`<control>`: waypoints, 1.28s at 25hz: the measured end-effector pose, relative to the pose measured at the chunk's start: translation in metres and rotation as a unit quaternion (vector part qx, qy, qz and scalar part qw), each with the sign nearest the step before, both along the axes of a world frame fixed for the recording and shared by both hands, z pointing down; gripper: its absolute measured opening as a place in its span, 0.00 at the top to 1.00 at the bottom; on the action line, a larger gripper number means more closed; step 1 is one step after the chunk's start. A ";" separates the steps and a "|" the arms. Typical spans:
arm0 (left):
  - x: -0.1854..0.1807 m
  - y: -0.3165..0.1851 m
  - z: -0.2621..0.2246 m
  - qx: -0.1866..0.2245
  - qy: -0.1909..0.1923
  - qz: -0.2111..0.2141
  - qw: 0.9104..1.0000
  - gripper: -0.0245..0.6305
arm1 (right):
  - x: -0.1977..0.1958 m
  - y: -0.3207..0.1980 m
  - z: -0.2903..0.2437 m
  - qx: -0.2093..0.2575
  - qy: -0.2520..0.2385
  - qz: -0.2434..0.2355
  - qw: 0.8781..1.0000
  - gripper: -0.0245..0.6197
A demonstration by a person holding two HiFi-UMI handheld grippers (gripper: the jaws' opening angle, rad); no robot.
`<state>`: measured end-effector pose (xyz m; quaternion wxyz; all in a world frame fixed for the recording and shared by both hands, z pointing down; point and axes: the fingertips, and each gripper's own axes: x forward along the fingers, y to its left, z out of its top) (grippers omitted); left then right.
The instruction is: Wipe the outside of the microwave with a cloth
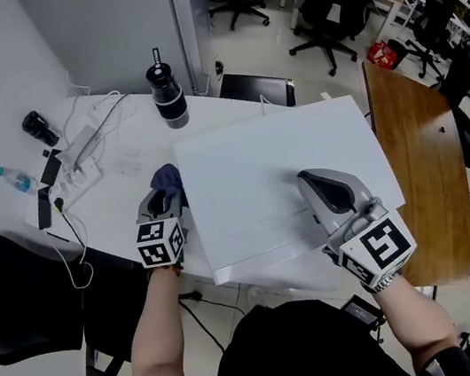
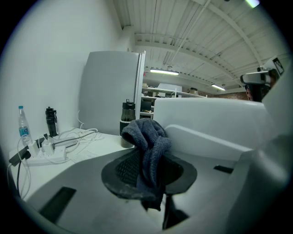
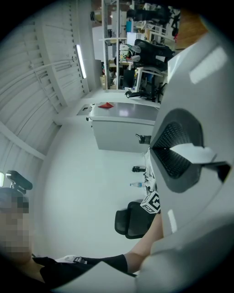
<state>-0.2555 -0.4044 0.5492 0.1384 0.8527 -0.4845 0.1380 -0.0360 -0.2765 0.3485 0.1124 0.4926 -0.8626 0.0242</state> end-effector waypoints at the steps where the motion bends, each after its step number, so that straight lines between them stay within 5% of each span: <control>1: -0.002 0.003 -0.005 0.004 0.000 -0.002 1.000 0.83 | 0.000 0.002 0.000 -0.001 -0.001 -0.001 1.000 0.96; 11: -0.016 0.056 -0.081 0.064 0.000 -0.036 0.997 0.83 | 0.003 0.038 -0.009 0.004 -0.015 -0.021 1.000 0.96; 19: -0.018 0.147 -0.179 0.148 -0.001 -0.077 0.986 0.83 | 0.017 0.090 -0.014 0.015 -0.035 -0.056 0.998 0.96; 25: 0.027 0.223 -0.230 0.191 0.010 -0.061 0.980 0.83 | 0.036 0.137 -0.016 0.023 -0.043 -0.076 0.996 0.96; 32: 0.114 0.299 -0.239 0.179 0.051 -0.005 0.983 0.83 | 0.066 0.190 -0.020 0.031 -0.052 -0.084 0.995 0.96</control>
